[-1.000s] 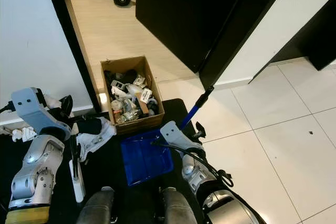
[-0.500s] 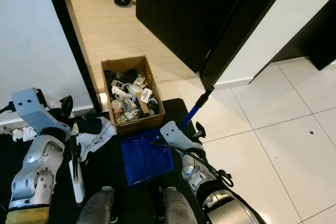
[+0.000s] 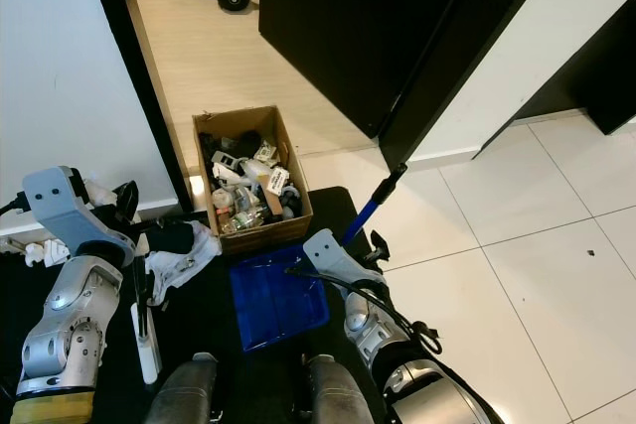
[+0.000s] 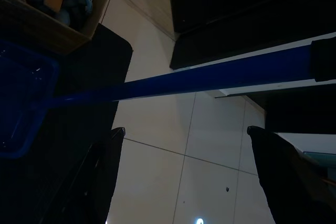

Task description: Sweep floor

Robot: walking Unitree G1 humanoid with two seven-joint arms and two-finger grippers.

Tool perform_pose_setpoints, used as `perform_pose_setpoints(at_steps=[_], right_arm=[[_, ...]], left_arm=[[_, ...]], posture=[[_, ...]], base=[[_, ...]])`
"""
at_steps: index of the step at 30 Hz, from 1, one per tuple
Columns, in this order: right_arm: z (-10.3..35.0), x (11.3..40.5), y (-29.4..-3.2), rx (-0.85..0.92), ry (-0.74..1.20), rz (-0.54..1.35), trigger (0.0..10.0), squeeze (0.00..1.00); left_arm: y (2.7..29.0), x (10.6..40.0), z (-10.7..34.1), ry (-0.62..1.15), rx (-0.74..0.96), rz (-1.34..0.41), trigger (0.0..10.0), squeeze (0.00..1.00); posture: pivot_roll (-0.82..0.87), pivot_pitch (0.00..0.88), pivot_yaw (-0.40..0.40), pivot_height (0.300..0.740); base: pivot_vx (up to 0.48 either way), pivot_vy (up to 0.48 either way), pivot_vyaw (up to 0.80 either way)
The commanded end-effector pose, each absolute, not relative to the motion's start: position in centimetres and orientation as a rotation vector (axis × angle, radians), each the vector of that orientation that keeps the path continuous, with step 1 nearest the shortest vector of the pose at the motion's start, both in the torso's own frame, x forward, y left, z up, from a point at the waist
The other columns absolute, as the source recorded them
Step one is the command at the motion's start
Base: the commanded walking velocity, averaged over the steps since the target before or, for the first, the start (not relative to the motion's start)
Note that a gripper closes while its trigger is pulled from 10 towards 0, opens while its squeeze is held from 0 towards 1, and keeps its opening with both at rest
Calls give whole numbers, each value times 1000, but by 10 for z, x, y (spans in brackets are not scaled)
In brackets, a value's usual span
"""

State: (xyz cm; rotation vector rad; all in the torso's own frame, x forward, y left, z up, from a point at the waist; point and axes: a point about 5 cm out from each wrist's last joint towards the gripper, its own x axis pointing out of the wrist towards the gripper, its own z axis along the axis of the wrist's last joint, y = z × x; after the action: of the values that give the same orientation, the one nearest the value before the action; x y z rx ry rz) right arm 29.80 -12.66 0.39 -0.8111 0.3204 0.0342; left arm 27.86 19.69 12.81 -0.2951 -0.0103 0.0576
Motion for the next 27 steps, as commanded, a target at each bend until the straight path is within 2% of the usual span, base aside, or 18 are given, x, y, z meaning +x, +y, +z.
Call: perform_pose_setpoints(at_steps=[1, 27], right_arm=[[-4, 291, -132, -817, 357, 34, 10000, 0], [-3, 292, -133, -817, 358, 34, 10000, 0]], left_arm=[[194, 277, 127, -6, -295, 57, 10000, 0], [192, 279, 127, -6, -302, 56, 10000, 0]], posture=[[135, 217, -103, 740], [126, 213, -105, 740]], base=[[0, 0, 0], [0, 0, 0]])
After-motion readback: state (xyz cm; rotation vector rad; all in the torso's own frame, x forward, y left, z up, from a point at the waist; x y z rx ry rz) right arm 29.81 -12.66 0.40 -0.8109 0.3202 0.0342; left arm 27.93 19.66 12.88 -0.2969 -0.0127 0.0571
